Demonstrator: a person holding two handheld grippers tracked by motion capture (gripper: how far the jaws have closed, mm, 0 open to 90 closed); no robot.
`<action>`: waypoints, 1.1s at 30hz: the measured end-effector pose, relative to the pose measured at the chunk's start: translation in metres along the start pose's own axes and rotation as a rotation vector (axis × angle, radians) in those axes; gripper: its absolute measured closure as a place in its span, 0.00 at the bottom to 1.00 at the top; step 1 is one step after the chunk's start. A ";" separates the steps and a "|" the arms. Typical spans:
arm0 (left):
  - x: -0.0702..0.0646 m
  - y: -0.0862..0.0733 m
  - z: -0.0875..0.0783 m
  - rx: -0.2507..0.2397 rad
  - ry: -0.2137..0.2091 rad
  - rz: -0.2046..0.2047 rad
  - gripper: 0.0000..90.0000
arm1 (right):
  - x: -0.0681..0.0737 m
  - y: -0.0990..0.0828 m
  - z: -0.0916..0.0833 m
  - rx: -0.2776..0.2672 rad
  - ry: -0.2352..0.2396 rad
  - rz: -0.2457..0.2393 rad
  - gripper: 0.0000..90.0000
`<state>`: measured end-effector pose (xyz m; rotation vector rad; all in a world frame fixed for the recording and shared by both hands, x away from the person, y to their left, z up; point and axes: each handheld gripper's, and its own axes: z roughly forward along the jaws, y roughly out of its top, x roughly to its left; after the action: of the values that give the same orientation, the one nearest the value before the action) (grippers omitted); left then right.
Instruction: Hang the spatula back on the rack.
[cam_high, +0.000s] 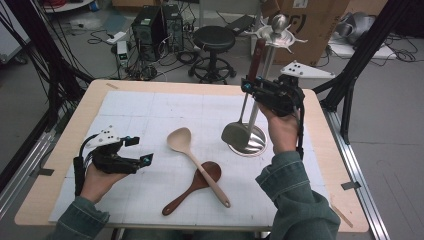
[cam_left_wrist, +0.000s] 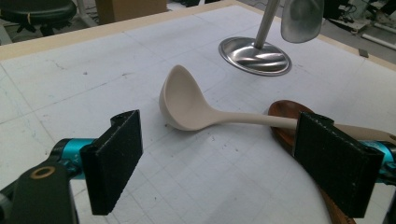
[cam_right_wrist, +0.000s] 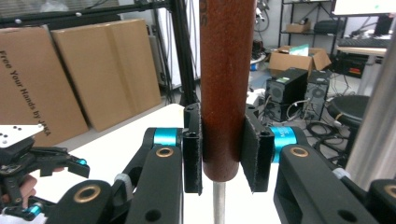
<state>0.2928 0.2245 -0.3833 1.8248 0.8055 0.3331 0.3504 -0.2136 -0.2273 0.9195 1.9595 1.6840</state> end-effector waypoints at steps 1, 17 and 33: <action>0.000 0.000 0.000 0.000 -0.001 -0.001 0.19 | 0.000 0.000 0.000 0.001 -0.003 0.001 0.81; 0.000 -0.001 0.000 0.001 -0.003 -0.003 0.19 | -0.007 -0.002 -0.002 -0.019 -0.051 0.032 0.80; 0.003 -0.003 -0.001 -0.003 -0.001 -0.013 0.19 | -0.011 -0.002 -0.008 -0.038 -0.043 0.036 0.74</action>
<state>0.2935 0.2276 -0.3861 1.8160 0.8153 0.3252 0.3525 -0.2269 -0.2294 0.9745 1.8871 1.7009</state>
